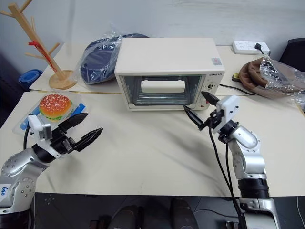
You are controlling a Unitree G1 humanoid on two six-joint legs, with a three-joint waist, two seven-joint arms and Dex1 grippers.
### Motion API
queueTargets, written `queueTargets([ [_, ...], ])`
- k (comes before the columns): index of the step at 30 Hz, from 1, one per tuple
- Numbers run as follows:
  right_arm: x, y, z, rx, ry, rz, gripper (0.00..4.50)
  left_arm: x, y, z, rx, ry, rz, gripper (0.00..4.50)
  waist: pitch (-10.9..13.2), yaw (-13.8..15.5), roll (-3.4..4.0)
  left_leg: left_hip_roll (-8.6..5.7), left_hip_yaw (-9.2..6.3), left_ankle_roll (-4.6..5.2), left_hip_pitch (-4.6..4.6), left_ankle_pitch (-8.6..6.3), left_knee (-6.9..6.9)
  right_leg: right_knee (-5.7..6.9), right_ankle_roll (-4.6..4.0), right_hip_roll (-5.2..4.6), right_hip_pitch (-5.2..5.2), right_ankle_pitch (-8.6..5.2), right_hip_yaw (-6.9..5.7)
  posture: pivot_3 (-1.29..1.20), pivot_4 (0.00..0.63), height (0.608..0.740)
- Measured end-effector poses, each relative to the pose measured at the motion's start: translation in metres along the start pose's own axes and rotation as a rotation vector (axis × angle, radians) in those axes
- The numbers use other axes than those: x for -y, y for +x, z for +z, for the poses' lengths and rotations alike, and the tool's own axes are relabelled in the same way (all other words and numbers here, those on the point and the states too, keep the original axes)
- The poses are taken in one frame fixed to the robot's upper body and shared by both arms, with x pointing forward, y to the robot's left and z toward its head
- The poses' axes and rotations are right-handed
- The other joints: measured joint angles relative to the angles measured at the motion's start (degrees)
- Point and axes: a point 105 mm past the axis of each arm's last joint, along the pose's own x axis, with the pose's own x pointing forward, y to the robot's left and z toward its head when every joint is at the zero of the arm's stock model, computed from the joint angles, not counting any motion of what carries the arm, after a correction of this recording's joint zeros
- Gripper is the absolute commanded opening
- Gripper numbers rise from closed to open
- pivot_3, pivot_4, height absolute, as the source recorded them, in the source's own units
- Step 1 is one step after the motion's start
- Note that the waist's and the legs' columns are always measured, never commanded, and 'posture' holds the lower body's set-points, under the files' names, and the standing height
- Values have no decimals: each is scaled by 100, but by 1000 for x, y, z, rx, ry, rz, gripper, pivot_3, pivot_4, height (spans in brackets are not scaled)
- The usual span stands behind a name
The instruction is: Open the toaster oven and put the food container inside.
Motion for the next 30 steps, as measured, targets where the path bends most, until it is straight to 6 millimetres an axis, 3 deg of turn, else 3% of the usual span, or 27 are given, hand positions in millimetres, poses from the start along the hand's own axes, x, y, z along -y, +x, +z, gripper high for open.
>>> queueTargets([
  [8,-28,21,11,50,28,129,4441,8,-1,-1,1,-21,-4,4500,0,-7,0,0,0,0,-1,0,-2,2,0,0,-4,0,1,0,150,740],
  [13,-42,6,9,18,5,226,4441,9,-4,-8,-26,-54,1,4500,0,-6,0,0,0,0,-2,-1,-4,-2,0,0,-4,0,1,0,150,740],
  [16,-51,-6,2,-25,-19,287,4500,7,1,-2,-26,-56,-19,3934,0,-13,0,1,0,0,0,0,-3,2,0,2,-4,0,1,0,150,740],
  [24,-62,-25,-13,-89,-108,354,4500,-14,38,41,114,-55,-81,1489,2,-10,-2,-2,1,-10,2,6,0,10,0,9,-4,0,-2,0,150,740],
  [28,-62,-25,-14,-87,-136,359,4500,-8,64,32,63,-29,-186,171,2,-10,-2,-4,4,-35,0,20,0,6,1,11,-4,1,-1,0,150,740],
  [30,-62,-26,-15,-88,-148,361,4500,-2,77,24,34,-9,-244,12,2,-7,-2,-5,6,-41,-2,23,1,6,2,11,-4,1,0,0,150,740],
])
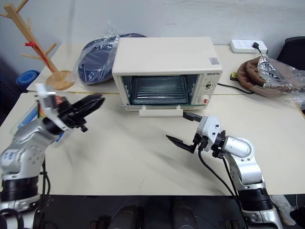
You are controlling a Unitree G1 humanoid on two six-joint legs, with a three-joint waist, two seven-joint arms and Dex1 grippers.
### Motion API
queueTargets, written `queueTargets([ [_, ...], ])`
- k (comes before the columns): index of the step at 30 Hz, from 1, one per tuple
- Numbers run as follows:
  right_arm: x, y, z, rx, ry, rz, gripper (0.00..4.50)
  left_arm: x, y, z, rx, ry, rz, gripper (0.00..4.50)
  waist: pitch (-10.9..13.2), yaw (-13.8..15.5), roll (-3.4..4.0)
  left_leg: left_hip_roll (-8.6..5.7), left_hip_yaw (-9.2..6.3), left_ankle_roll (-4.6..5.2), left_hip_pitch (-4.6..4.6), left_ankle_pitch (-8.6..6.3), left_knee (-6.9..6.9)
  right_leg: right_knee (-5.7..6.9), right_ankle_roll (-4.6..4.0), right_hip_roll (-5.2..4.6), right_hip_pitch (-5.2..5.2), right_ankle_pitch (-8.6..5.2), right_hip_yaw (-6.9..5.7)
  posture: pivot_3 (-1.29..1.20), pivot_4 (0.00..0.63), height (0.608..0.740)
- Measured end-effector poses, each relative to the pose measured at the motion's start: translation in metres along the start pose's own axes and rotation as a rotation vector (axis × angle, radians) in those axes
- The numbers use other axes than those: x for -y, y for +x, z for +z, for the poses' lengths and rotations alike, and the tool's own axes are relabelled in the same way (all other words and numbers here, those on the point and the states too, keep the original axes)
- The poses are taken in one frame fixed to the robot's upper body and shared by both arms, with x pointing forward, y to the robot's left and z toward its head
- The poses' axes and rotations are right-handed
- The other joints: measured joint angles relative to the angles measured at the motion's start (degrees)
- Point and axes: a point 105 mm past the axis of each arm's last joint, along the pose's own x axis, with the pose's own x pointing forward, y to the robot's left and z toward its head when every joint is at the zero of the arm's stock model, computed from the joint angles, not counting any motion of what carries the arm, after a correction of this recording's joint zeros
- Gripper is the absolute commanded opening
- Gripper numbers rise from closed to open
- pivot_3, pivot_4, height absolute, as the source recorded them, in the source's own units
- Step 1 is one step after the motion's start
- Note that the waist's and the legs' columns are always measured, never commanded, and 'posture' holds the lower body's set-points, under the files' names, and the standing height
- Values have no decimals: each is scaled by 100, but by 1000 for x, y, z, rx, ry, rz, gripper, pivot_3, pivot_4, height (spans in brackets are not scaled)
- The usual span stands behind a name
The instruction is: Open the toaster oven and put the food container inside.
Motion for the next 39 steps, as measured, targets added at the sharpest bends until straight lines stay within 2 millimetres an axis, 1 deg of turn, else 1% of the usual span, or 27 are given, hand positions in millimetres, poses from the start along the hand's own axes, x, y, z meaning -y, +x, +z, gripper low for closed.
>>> queueTargets([
  [3,-5,-5,-4,-14,-7,4,4500,-2,17,-9,-26,31,-30,12,0,9,-1,2,0,-1,-2,1,-1,1,1,3,-1,0,-1,0,150,740],
  [4,-8,-8,-7,-19,-1,8,4500,-3,19,-12,-33,38,-32,12,0,8,-1,2,0,-1,-2,1,-2,3,1,4,-1,0,0,0,150,740],
  [7,-16,-18,-15,-58,22,11,4500,-4,24,-20,-41,43,-37,12,0,5,-1,3,3,1,-6,1,3,8,4,3,-1,2,2,0,150,740],
  [10,-21,-31,-19,-79,29,-28,4500,4,23,-32,-90,50,-84,12,0,10,-1,2,3,2,-5,1,4,6,5,1,1,2,3,0,150,740],
  [12,-23,-47,-25,-109,37,-82,4500,14,18,-47,-146,51,-128,12,0,21,-1,2,2,4,0,0,4,3,4,0,5,2,3,0,150,740],
  [13,-26,-54,-30,-133,55,-99,4500,18,16,-51,-157,46,-136,12,1,24,-2,2,1,5,-3,0,5,2,4,0,4,2,3,0,150,740],
  [15,-30,-63,-35,-154,71,-120,4500,21,13,-58,-175,37,-145,12,2,23,-3,-1,3,33,0,-12,11,4,5,-4,4,2,6,0,150,740],
  [16,-29,-73,-36,-164,76,-156,4500,25,14,-60,-187,46,-152,12,2,27,-3,-3,1,36,3,-11,11,5,5,-7,7,3,6,0,150,740],
  [18,-20,-101,-40,-194,106,-276,4500,30,11,-69,-218,49,-137,12,1,35,-3,-3,0,38,18,-11,6,4,5,-9,24,3,7,0,150,740],
  [19,-15,-110,-40,-201,109,-317,4500,30,9,-76,-236,34,-113,12,1,39,-3,-3,0,39,17,-11,6,4,6,-9,23,3,8,0,150,740],
  [20,-11,-115,-38,-201,102,-345,4500,30,8,-83,-253,16,-84,12,2,28,-3,-2,1,39,17,-12,7,5,6,-9,22,3,9,0,150,740],
  [21,-8,-117,-36,-197,96,-353,4500,31,9,-86,-260,8,-68,12,2,16,-3,-2,0,40,17,-11,6,6,6,-8,22,3,9,0,150,740],
  [23,-3,-115,-31,-182,79,-345,4500,34,12,-89,-251,-2,-23,12,1,-2,-3,1,0,39,17,-11,2,8,6,-4,17,3,9,0,150,740],
  [26,2,-110,-24,-148,66,-328,4500,36,10,-89,-254,8,-1,12,1,0,-3,1,-1,36,16,-10,-1,8,6,-2,14,3,9,0,150,740],
  [31,16,-82,-2,-31,1,-244,4500,41,-9,-95,-271,6,76,12,1,11,-1,1,-2,36,16,-10,1,6,6,-4,15,3,8,0,150,740],
  [33,19,-71,3,7,8,-217,4500,41,-21,-94,-269,3,122,403,0,13,-1,2,-4,36,14,-10,1,5,5,-5,14,3,8,0,150,740],
  [34,18,-65,5,30,39,-185,4500,40,-30,-92,-248,-14,168,618,0,12,-1,3,-4,36,14,-10,-1,3,5,-6,14,3,8,0,150,740],
  [35,15,-59,7,61,65,-144,4500,38,-43,-84,-191,-44,246,900,2,-13,-3,9,-2,37,10,-12,-1,0,5,-6,11,3,9,0,150,740],
  [37,8,-46,13,127,86,-66,4500,31,-80,-59,-70,-67,424,1461,5,-43,-12,23,-4,32,9,-17,-1,-3,1,-1,8,1,6,0,150,740],
  [39,2,-34,17,162,86,11,4500,28,-122,-41,-51,-44,586,2094,4,-11,-8,21,-5,31,11,-18,-4,-3,-4,0,8,-2,4,0,150,740],
])
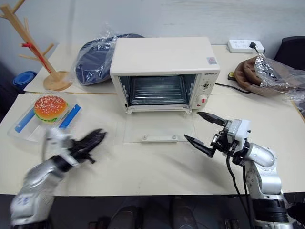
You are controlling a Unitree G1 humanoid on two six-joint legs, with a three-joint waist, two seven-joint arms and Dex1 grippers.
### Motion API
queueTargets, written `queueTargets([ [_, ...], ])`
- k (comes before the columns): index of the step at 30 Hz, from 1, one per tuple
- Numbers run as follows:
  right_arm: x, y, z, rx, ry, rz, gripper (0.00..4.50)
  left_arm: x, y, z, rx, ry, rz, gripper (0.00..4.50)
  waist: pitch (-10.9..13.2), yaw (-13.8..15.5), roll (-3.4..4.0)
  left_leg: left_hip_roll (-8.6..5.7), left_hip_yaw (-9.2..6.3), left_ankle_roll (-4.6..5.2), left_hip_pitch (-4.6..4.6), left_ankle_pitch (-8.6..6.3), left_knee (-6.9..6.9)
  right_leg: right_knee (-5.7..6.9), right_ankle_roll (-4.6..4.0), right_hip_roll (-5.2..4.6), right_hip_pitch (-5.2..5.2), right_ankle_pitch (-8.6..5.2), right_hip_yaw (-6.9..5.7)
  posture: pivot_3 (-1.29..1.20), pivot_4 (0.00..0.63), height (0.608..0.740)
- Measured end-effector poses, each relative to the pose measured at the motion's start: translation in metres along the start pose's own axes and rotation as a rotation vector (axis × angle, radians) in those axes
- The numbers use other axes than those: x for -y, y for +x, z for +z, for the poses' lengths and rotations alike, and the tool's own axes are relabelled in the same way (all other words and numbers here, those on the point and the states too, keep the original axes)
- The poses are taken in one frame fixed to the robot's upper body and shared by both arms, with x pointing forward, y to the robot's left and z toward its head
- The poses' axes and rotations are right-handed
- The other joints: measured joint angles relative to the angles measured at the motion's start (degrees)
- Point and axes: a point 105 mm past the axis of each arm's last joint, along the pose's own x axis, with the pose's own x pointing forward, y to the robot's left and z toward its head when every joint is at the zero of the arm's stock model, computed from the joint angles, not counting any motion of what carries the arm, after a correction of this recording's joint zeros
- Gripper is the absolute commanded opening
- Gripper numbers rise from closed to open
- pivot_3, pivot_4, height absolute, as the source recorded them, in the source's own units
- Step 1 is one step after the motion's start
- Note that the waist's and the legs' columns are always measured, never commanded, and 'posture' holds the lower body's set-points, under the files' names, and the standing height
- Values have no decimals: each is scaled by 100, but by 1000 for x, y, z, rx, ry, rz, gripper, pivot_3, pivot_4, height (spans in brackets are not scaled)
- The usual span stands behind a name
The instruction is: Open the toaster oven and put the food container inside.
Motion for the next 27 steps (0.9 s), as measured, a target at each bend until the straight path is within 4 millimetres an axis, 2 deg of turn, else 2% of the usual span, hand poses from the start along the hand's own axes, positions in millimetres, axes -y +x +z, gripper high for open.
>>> queueTargets([
  [1,-3,4,0,18,11,34,4500,-12,-22,6,-1,8,90,2415,0,11,1,-1,1,1,2,-1,0,-2,-2,0,3,-1,1,0,150,740],
  [3,-11,14,1,58,27,101,4500,-32,-69,4,-43,-19,274,3023,1,12,-3,-2,2,9,2,-5,3,-10,-3,-3,10,-2,1,0,150,740],
  [6,-17,23,3,95,40,167,4500,-48,-120,5,-80,-76,471,3938,6,38,-14,-9,-6,19,2,-11,12,-15,-2,-13,19,-1,-6,0,150,740],
  [7,-18,27,5,115,37,186,4500,-53,-131,8,-73,-89,515,4177,6,81,-15,-14,-12,22,3,-9,14,-15,-3,-21,24,-1,-11,0,150,740],
  [8,-18,28,6,121,36,190,4500,-54,-134,10,-67,-91,524,4491,6,121,-15,-16,-14,22,4,-8,14,-15,-4,-23,25,-2,-13,0,150,740],
  [10,-18,29,8,130,31,204,4500,-56,-139,13,-51,-107,545,4491,6,187,-15,-21,-15,23,5,-8,15,-17,-5,-31,28,-2,-15,0,150,740],
  [12,-21,29,8,138,27,222,4500,-68,-136,11,-63,-231,614,4491,3,168,-21,-22,-16,25,1,-9,3,-21,-5,-34,20,-2,-15,0,150,740],
  [13,-21,29,8,137,24,222,4500,-71,-133,12,-67,-239,616,4491,3,162,-21,-22,-16,25,1,-9,2,-19,-5,-33,18,-2,-16,0,150,740],
  [18,-24,24,-1,121,23,209,4500,-94,-90,38,-54,-354,600,4491,3,155,-21,-23,-17,16,3,-4,5,-3,-5,-33,15,-3,-16,0,150,740],
  [20,-25,21,-5,109,28,202,4500,-104,-76,42,-68,-409,624,4491,3,135,-20,-25,-15,16,4,-4,2,-1,-5,-34,13,-3,-15,0,150,740],
  [21,-27,18,-9,99,33,196,4500,-114,-64,41,-102,-448,639,4491,3,141,-20,-26,-17,12,5,-2,0,5,-6,-31,11,-3,-18,0,150,740],
  [22,-30,18,-10,95,37,201,4500,-122,-60,41,-122,-462,666,4491,3,131,-21,-22,-17,7,2,0,-1,4,-6,-23,5,-3,-18,0,150,740],
  [24,-32,15,-13,86,32,196,4500,-132,-55,35,-187,-508,707,4491,3,70,-21,-23,-10,3,3,-1,-7,5,-6,-21,3,-3,-10,0,150,740],
  [27,-34,10,-16,73,42,184,4500,-139,-52,16,-269,-599,749,4491,3,-1,-21,-22,-10,-2,1,-2,-12,7,-5,-20,-2,-3,-11,0,150,740],
])
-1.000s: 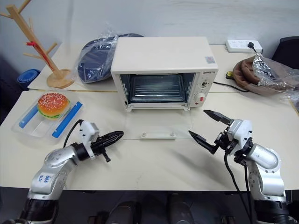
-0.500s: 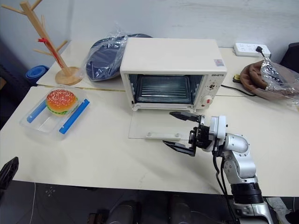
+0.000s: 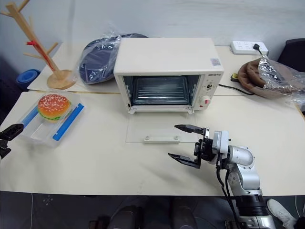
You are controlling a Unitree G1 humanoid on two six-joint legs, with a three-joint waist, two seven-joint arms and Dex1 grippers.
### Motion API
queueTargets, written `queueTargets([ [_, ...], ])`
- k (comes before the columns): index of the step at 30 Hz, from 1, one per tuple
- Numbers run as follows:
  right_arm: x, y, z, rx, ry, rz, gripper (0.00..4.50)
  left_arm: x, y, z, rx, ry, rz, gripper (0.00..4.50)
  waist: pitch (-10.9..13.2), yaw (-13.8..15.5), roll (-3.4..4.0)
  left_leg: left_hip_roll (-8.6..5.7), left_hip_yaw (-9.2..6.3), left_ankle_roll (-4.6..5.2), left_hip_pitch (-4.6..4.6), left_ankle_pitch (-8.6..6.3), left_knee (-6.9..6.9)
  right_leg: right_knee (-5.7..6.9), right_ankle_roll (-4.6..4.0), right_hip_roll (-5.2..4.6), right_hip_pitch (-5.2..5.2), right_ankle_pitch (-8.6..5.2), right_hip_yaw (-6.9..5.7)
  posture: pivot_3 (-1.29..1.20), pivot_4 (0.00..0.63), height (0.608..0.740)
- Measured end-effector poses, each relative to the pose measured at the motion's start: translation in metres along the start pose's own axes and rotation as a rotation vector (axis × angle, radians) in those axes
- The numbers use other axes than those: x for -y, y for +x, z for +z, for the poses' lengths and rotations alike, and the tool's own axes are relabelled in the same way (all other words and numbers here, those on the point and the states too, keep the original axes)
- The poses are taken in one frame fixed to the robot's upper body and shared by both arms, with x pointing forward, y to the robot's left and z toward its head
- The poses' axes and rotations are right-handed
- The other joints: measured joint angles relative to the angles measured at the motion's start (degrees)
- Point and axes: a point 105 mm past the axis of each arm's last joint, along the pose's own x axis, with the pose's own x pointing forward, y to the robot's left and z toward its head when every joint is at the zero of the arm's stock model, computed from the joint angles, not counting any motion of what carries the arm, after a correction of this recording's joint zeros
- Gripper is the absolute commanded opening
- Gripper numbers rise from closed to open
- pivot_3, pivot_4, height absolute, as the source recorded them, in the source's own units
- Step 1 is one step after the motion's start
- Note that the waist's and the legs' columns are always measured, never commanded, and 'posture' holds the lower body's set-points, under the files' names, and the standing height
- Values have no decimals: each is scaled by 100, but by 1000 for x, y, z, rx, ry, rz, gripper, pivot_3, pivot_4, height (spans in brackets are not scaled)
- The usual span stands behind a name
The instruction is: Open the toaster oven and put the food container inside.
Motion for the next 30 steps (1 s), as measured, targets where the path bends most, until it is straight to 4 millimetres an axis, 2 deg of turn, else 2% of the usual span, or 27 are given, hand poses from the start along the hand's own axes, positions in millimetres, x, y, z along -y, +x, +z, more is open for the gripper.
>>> queueTargets([
  [1,-1,-1,-1,-2,-1,-5,4500,-3,4,-5,-33,-9,12,4491,0,-9,-1,2,1,-4,-2,1,0,0,0,3,-3,0,1,0,150,740],
  [4,-1,-5,-1,-8,-10,-18,4500,1,11,-10,-87,-9,10,3916,-2,4,-7,2,-1,-24,-3,12,3,-2,0,3,-4,0,-1,0,150,740],
  [11,-2,-12,0,-21,-46,-46,4500,2,12,8,-95,77,34,1879,-2,-6,-7,2,0,-23,3,12,-2,5,0,2,-5,0,1,0,150,740],
  [17,-3,-14,-1,-28,-58,-49,4500,5,12,13,-115,110,13,292,-2,2,-7,2,1,-24,2,12,-2,2,0,1,-5,0,2,0,150,740],
  [24,-1,-24,-13,-59,-30,-68,4500,16,8,18,-185,216,-19,206,-2,5,-6,2,-1,-23,0,12,-2,3,-1,0,-5,0,1,0,150,740],
  [26,0,-29,-17,-77,-24,-78,4500,27,4,19,-218,283,-48,206,0,7,-9,1,-1,-23,-2,12,-2,-1,-1,-2,-5,0,1,0,150,740],
  [30,-1,-38,-20,-117,-24,-91,4500,65,-5,21,-285,425,-143,206,0,30,-9,-1,-5,-24,-3,12,-2,-2,-1,-5,-4,0,-2,0,150,740],
])
